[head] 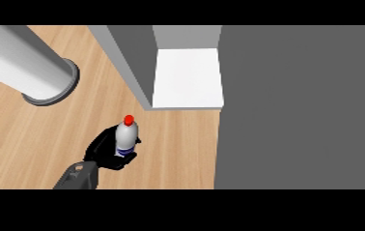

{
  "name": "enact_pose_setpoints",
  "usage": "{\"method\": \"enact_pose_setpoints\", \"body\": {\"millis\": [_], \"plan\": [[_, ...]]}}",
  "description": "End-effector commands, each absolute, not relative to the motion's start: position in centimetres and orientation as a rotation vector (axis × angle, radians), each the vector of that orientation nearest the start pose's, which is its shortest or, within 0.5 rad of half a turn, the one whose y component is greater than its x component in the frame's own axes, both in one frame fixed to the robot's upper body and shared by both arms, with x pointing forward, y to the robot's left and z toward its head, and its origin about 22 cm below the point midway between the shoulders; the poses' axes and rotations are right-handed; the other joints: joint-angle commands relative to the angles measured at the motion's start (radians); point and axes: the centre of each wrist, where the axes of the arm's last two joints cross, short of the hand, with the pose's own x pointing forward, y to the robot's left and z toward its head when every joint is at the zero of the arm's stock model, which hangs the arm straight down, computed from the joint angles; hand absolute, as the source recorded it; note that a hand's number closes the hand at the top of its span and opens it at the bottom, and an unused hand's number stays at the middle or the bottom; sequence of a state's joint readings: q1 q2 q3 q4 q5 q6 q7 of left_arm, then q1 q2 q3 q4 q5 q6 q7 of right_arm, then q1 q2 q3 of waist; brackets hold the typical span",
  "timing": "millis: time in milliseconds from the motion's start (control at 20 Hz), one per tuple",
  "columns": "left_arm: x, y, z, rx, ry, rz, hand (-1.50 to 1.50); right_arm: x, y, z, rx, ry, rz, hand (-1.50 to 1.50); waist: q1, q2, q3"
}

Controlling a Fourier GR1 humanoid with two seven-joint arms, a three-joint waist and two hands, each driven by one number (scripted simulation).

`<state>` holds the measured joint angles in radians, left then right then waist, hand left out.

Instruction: Pick up the bottled water, place it into the cabinet and close the cabinet

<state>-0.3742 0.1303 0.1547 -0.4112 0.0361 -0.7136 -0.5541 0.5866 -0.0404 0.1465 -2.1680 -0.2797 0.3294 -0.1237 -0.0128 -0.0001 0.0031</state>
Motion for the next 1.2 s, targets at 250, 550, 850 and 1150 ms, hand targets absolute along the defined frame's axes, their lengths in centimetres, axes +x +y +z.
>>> {"method": "enact_pose_setpoints", "body": {"millis": [250, 550, 850, 1150], "plan": [[24.1, 27.4, -16.1, -0.656, -1.432, 0.080, 1.50, 9.3, -23.2, 5.1, 0.401, -1.785, -0.017, -1.50, -0.004, 0.001, -0.005], [24.9, 29.4, -15.2, -0.432, -1.552, 0.378, 1.50, 10.4, -24.6, 5.0, 0.385, -1.784, -0.008, -1.50, 0.004, 0.002, -0.004], [24.4, 31.5, -14.5, -0.467, -1.565, 0.439, 1.50, 9.4, -23.8, 5.7, 0.400, -1.798, -0.018, -1.50, 0.008, -0.002, -0.003], [25.6, 30.2, -12.9, -0.538, -1.556, 0.418, 1.50, 11.7, -22.7, 3.4, 0.385, -1.790, -0.033, -1.50, 0.018, -0.003, -0.002]]}}
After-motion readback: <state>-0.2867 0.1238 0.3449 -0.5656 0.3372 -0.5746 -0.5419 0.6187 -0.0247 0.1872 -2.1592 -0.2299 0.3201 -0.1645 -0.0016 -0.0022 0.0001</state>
